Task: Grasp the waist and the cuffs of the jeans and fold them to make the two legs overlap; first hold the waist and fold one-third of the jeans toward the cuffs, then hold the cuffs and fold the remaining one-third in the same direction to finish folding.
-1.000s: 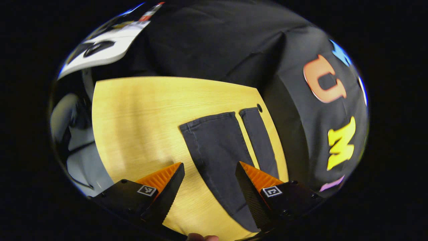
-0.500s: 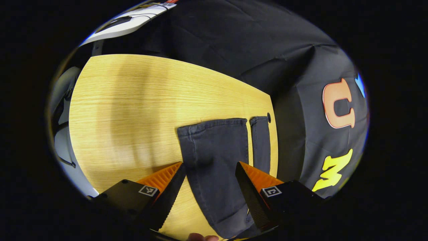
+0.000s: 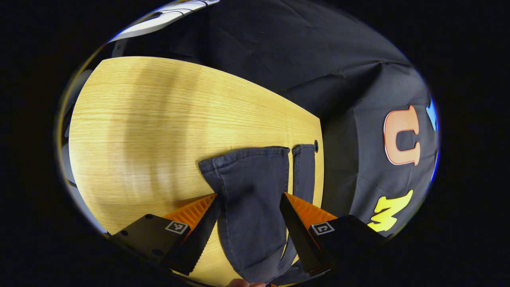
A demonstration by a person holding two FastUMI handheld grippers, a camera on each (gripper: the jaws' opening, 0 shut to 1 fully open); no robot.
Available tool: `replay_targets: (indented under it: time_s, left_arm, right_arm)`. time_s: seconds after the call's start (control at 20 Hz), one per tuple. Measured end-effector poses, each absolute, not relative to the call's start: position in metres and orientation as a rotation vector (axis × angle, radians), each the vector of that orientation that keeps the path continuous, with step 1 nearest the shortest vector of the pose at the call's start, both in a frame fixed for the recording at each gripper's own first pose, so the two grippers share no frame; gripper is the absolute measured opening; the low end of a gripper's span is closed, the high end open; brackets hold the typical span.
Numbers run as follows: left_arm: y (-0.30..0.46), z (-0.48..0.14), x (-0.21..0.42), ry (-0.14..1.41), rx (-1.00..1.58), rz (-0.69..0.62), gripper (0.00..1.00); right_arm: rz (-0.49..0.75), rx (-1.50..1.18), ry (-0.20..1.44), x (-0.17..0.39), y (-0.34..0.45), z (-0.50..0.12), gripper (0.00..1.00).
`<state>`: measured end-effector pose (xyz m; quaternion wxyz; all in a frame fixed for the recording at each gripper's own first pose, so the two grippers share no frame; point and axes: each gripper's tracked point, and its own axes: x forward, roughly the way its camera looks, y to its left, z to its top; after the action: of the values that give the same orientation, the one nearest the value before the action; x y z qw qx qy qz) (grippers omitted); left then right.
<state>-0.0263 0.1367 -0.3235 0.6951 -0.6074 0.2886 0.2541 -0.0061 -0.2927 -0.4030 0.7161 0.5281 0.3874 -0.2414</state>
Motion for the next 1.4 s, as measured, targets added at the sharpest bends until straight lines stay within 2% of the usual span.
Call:
replay_targets:
  time_s: [0.05, 0.1, 0.2, 0.25, 0.3, 0.4, 0.45, 0.5, 0.55, 0.6, 0.65, 0.7, 0.8, 1.15, 1.4]
  left_arm:
    - [0.136, -0.324, -0.022, 0.639, -1.358, 0.566, 0.96]
    - [0.135, -0.324, -0.019, 0.638, -1.360, 0.562, 0.96]
    - [0.133, -0.325, -0.013, 0.644, -1.352, 0.556, 0.94]
    - [0.130, -0.327, -0.010, 0.652, -1.355, 0.555, 1.00]
    - [0.130, -0.330, -0.009, 0.661, -1.358, 0.558, 0.86]
    - [0.128, -0.334, -0.009, 0.677, -1.367, 0.562, 0.69]
    - [0.128, -0.339, -0.009, 0.686, -1.376, 0.565, 0.61]
    - [0.129, -0.336, -0.011, 0.688, -1.384, 0.562, 0.35]
    - [0.129, -0.342, -0.010, 0.691, -1.384, 0.578, 0.41]
    - [0.129, -0.341, -0.008, 0.688, -1.387, 0.570, 0.16]
    - [0.128, -0.341, -0.008, 0.687, -1.388, 0.565, 0.12]
    - [0.128, -0.338, -0.008, 0.687, -1.388, 0.554, 0.08]
    - [0.127, -0.332, -0.014, 0.711, -1.359, 0.532, 0.05]
    - [0.122, -0.271, -0.017, 0.765, -1.283, 0.437, 0.04]
    - [0.120, -0.226, 0.025, 0.799, -1.206, 0.329, 0.04]
  right_arm:
    - [-0.533, 1.169, 0.857, -0.004, -0.292, -0.404, 0.93]
    - [-0.531, 1.177, 0.855, -0.004, -0.293, -0.401, 0.96]
    - [-0.533, 1.198, 0.875, -0.004, -0.292, -0.401, 0.94]
    - [-0.538, 1.214, 0.905, -0.006, -0.290, -0.406, 0.82]
    - [-0.557, 1.233, 0.912, -0.007, -0.293, -0.407, 0.69]
    - [-0.591, 1.275, 0.915, -0.007, -0.293, -0.415, 0.41]
    - [-0.591, 1.283, 0.918, -0.007, -0.293, -0.412, 0.35]
    - [-0.604, 1.269, 0.937, -0.011, -0.292, -0.416, 0.40]
    - [-0.604, 1.261, 0.940, -0.010, -0.295, -0.416, 0.27]
    - [-0.597, 1.249, 0.950, -0.010, -0.296, -0.415, 0.14]
    - [-0.590, 1.238, 0.951, -0.010, -0.296, -0.413, 0.14]
    - [-0.574, 1.232, 0.956, -0.010, -0.295, -0.410, 0.19]
    - [-0.566, 1.221, 0.951, -0.008, -0.292, -0.401, 0.01]
    - [-0.478, 1.220, 0.895, 0.007, -0.285, -0.338, 0.01]
    - [-0.377, 1.182, 0.849, 0.054, -0.277, -0.280, 0.01]
